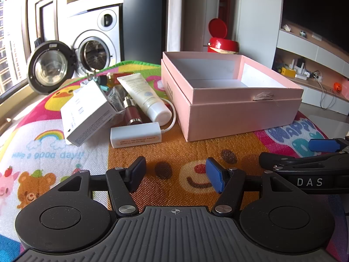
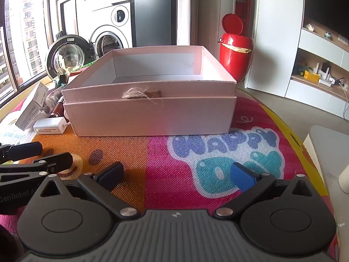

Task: Organize rigid objects

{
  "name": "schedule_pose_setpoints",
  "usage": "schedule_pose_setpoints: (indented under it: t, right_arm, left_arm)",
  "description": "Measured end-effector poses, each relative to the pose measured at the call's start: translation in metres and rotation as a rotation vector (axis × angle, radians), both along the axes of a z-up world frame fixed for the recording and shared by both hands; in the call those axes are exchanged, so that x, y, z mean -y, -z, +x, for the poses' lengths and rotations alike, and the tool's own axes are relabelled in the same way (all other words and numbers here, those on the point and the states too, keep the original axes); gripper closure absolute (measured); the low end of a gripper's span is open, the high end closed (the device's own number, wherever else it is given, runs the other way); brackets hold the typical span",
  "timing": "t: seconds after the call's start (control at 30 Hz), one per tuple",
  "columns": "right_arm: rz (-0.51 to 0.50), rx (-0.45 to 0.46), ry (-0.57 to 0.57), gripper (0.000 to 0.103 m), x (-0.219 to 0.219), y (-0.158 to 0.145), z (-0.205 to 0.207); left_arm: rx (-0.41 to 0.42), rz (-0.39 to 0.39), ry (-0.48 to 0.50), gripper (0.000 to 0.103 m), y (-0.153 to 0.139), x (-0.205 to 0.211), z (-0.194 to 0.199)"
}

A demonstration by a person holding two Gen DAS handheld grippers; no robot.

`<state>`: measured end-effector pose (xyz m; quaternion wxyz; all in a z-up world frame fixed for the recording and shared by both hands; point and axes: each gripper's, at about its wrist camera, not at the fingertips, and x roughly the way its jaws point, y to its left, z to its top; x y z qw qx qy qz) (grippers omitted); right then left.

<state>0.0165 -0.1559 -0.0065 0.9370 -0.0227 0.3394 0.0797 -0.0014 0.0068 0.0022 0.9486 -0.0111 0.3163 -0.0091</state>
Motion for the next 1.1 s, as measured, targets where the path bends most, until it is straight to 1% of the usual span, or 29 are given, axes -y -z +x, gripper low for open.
schedule_pose_setpoints:
  t: [0.73, 1.1]
  right_arm:
    - [0.0, 0.0, 0.0, 0.0, 0.0002, 0.0006, 0.0002]
    - [0.0, 0.0, 0.0, 0.0, 0.0002, 0.0009, 0.0006]
  left_arm:
    - [0.0, 0.004, 0.0, 0.036, -0.0011, -0.0004, -0.0008]
    - [-0.001, 0.03, -0.001, 0.036, 0.0012, 0.0068, 0.0009]
